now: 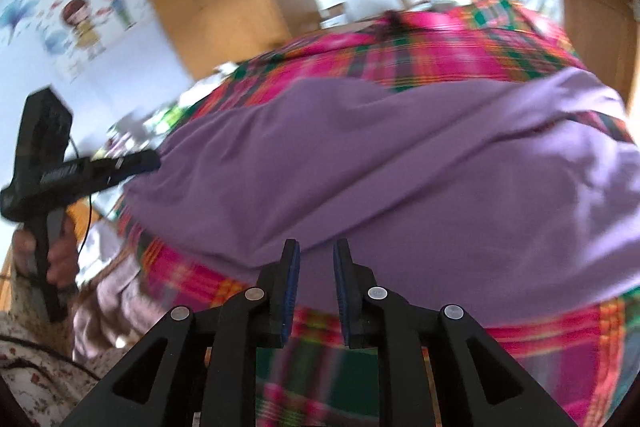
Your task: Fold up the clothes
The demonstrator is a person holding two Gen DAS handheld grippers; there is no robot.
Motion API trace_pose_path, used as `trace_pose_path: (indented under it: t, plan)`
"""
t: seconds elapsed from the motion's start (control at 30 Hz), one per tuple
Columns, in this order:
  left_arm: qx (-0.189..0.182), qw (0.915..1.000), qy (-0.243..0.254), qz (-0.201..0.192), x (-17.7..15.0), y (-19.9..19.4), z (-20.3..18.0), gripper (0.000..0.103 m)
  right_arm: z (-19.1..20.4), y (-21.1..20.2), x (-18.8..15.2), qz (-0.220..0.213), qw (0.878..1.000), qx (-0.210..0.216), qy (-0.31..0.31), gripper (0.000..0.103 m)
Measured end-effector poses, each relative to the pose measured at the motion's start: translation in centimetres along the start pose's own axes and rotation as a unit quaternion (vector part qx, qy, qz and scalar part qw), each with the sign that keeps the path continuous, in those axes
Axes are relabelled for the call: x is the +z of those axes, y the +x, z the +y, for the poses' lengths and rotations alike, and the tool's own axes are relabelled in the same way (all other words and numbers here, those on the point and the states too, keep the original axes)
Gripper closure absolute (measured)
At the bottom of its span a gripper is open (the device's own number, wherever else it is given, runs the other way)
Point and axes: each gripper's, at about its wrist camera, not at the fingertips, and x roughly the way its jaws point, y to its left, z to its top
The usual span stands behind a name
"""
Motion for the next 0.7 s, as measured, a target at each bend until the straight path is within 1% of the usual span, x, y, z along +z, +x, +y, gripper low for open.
trace_pose_path:
  t: [0.07, 0.17, 0.37, 0.43, 0.53, 0.7]
  plan:
    - [-0.011, 0.9995, 0.022, 0.021, -0.3, 1.5, -1.6, 0.081, -1.4, -0.5, 0.3, -0.01, 0.999, -0.026, 0.016, 0.085]
    - [-0.027, 0.9976, 0.042, 0.048, -0.8, 3.2, -3.0, 0.08, -3.5, -1.2, 1.3, -0.028, 0.997, -0.062, 0.041, 0.082]
    - [-0.03, 0.992, 0.095, 0.077, -2.0, 5.1, -5.3, 0.08, -7.7, -1.6, 3.9, -0.056, 0.988, -0.109, 0.09, 0.079]
    - [-0.03, 0.9904, 0.104, 0.086, -2.3, 5.8, -5.7, 0.08, -9.0, -1.5, 4.9, -0.063, 0.985, -0.118, 0.105, 0.078]
    - [-0.034, 0.9895, 0.105, 0.094, -2.4, 6.4, -5.9, 0.079, -10.7, -1.0, 6.3, -0.074, 0.982, -0.118, 0.125, 0.078]
    - [-0.039, 0.9871, 0.121, 0.097, -2.6, 6.8, -6.8, 0.077, -12.5, 0.7, 8.5, -0.069, 0.98, -0.125, 0.138, 0.076]
